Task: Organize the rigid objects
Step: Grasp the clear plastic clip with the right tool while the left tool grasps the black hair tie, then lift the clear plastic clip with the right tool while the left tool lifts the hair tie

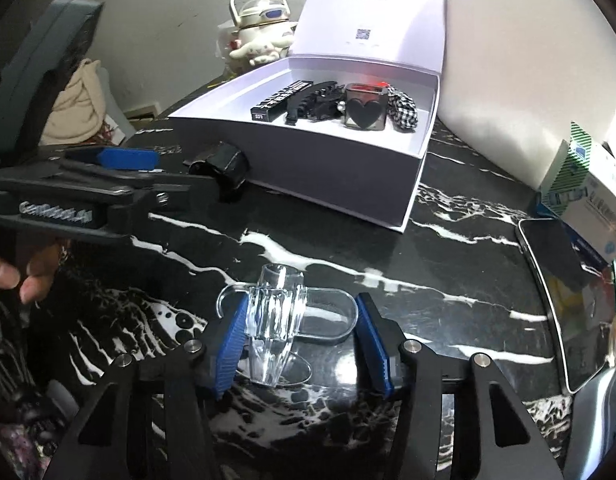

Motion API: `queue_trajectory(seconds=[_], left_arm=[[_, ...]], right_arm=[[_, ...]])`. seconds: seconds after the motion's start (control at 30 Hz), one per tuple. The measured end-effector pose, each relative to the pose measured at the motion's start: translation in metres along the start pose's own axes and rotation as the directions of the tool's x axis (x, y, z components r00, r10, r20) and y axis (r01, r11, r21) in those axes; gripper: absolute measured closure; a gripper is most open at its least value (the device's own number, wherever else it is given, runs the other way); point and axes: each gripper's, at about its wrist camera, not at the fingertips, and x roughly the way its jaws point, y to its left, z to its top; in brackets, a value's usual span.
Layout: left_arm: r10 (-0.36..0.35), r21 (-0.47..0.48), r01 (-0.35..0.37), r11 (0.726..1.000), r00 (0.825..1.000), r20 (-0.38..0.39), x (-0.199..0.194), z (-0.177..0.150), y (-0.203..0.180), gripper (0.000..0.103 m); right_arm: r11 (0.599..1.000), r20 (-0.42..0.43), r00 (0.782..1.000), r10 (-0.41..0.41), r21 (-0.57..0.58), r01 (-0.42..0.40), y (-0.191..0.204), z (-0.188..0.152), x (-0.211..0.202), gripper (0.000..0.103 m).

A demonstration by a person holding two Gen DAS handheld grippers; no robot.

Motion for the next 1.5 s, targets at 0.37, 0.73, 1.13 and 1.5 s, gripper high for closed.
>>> queue_trajectory(seconds=[0.37,0.73,1.13,1.5], left_arm=[[-0.04,-0.038,0.038,0.999,0.998,-0.041,0.026,0.012,0.004,0.044],[-0.068,-0.05,0.066,0.997,0.997,-0.028,0.02,0.003,0.006,0.056],[-0.092,-0.012,0.091,0.996,0.995,-0.045,-0.007,-0.038,-0.01,0.056],[-0.093,-0.02,0.092,0.996,0.995,-0.03,-0.017,-0.052,-0.012,0.056]], right_arm=[[1.0,0.003,1.0,-0.018,0.018,0.018,-0.012,-0.003,-0.004,0.05],[0.999,0.007,1.0,-0.027,0.025,0.027,-0.011,-0.013,-0.012,0.05],[0.999,0.014,1.0,-0.024,0.024,0.023,-0.01,-0.038,-0.031,0.045],[0.997,-0.024,0.997,-0.071,-0.019,0.07,0.009,-0.039,-0.019,0.003]])
